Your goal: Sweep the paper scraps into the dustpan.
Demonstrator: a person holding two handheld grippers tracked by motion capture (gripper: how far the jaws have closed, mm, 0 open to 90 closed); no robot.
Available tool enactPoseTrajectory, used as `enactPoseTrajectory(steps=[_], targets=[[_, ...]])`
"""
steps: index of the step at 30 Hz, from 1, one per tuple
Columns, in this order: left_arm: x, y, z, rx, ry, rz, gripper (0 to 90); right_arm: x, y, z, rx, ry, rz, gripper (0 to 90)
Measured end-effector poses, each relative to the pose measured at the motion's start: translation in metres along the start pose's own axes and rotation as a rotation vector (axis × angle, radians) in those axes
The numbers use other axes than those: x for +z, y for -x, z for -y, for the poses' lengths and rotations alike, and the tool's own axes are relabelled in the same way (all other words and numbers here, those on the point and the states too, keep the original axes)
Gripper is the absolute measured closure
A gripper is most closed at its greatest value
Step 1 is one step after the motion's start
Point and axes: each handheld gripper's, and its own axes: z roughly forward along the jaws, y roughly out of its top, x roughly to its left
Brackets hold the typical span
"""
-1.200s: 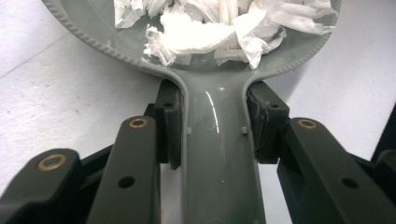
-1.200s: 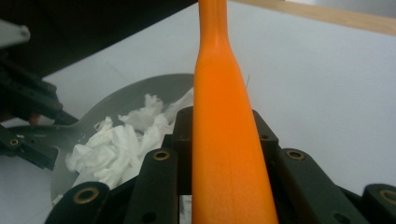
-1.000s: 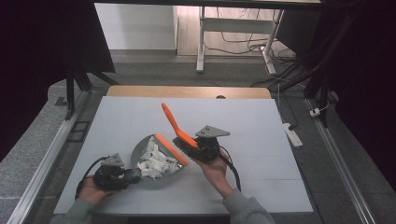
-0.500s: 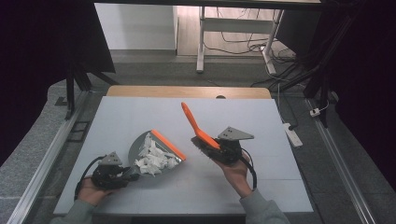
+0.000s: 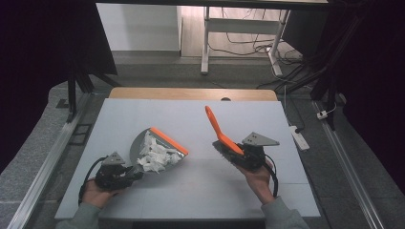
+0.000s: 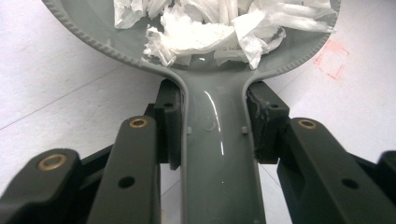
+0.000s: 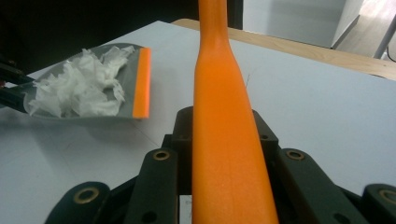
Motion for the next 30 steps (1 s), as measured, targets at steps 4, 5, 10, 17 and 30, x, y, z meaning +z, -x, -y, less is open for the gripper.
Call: enactPoseTrajectory(steps=[4,5,10,17,30], targets=[[-0.003,-0.003,0.001,-0.025,0.014,0.000,61.2,-0.005,0.005,0.005,0.002,-0.006,0.006,70.3],[-0.004,-0.003,0.001,-0.026,0.012,0.003,61.2,-0.006,0.006,0.006,0.000,-0.002,-0.001,70.3],[-0.006,-0.004,0.001,-0.041,0.023,-0.014,61.2,-0.010,0.008,0.011,-0.005,-0.007,-0.009,70.3],[-0.008,-0.007,0.001,-0.108,0.042,-0.054,61.2,-0.015,0.013,0.015,0.003,-0.015,0.003,70.3],[-0.009,-0.011,0.001,-0.205,0.077,-0.103,61.2,-0.038,0.033,0.024,0.066,-0.006,0.031,70.3]])
